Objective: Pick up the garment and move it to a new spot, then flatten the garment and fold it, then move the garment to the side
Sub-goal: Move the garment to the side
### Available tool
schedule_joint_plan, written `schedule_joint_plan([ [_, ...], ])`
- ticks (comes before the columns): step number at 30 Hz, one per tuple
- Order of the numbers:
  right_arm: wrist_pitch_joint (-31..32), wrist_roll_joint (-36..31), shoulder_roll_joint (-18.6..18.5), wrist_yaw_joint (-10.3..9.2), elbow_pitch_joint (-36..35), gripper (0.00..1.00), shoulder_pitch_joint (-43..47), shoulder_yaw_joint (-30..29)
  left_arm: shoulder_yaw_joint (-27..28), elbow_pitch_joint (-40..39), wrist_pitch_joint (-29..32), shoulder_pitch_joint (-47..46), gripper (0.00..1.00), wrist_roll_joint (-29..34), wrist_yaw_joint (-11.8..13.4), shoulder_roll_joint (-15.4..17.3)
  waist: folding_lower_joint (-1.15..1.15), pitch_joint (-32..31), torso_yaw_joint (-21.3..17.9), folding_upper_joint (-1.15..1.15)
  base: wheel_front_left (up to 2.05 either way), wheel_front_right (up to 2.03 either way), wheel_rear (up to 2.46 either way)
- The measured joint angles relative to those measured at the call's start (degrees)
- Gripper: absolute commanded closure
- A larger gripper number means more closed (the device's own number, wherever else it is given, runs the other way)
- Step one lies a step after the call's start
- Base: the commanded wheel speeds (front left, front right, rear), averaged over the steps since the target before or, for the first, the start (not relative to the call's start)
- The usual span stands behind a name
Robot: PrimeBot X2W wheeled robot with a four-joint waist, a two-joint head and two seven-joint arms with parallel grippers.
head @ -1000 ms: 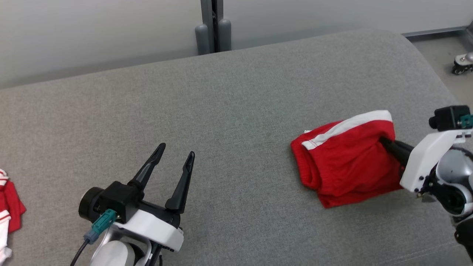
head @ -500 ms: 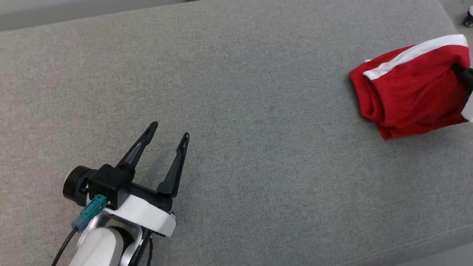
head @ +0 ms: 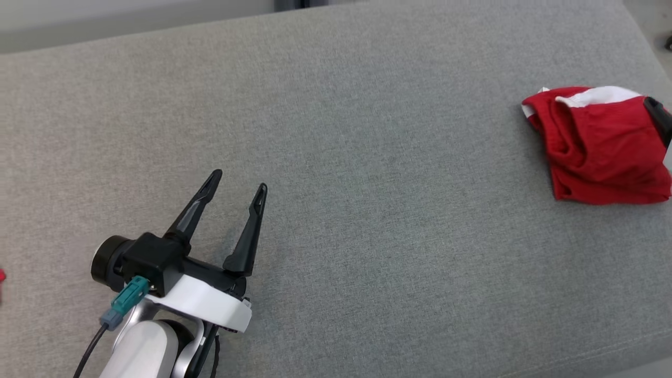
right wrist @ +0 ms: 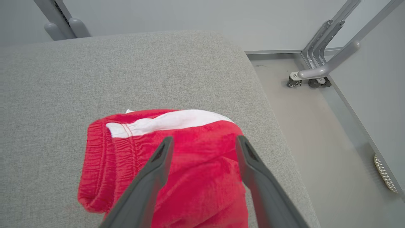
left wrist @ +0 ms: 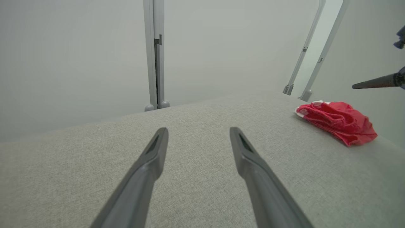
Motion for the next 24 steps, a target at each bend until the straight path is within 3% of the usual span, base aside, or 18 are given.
schedule_joint_plan([
  [6,-3.2,-1.0,-1.5,0.0,-0.5,0.0,-0.7,2.0,0.4,1.5,-1.9,0.5,0.0,-1.0,0.6,-0.8,0.0,-3.7,0.5,0.0,0.0,0.0,0.0],
  [10,-6.9,1.4,-1.6,0.0,-5.1,0.0,0.0,3.1,1.8,2.6,-3.3,1.1,0.0,-2.4,1.5,-1.4,0.0,-7.1,0.9,0.0,0.0,0.0,0.0],
  [18,-12.0,5.9,-2.8,0.0,-13.7,0.0,7.0,4.4,5.2,3.3,-4.4,4.1,0.0,-4.1,3.6,-0.5,0.0,-14.8,2.3,0.0,0.0,0.0,0.0],
  [24,-17.0,7.4,-3.6,0.0,-20.8,0.0,15.4,1.8,6.5,2.8,-5.0,6.3,0.0,-6.0,4.4,-0.7,0.0,-18.7,5.0,0.0,0.0,0.0,0.0],
])
